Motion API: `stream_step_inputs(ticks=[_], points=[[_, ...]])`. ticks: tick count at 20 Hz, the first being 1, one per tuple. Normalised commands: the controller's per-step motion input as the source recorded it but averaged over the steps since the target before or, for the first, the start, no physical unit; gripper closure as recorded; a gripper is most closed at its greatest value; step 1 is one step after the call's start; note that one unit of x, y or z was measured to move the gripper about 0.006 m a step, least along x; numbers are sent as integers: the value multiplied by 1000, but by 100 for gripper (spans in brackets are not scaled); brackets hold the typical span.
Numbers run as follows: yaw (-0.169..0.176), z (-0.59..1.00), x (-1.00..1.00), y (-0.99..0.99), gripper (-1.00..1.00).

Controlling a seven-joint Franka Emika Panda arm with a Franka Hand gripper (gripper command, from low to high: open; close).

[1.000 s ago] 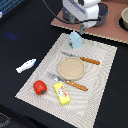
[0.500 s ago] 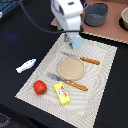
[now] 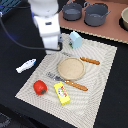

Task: Interact with the objects in diverse but meaningful ways.

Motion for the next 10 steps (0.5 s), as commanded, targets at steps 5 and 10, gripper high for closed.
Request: stream_step_inputs(ticks=[5,10], points=[[75,-263,-713,-222,-100],[95,-302,-300,-223,-100]])
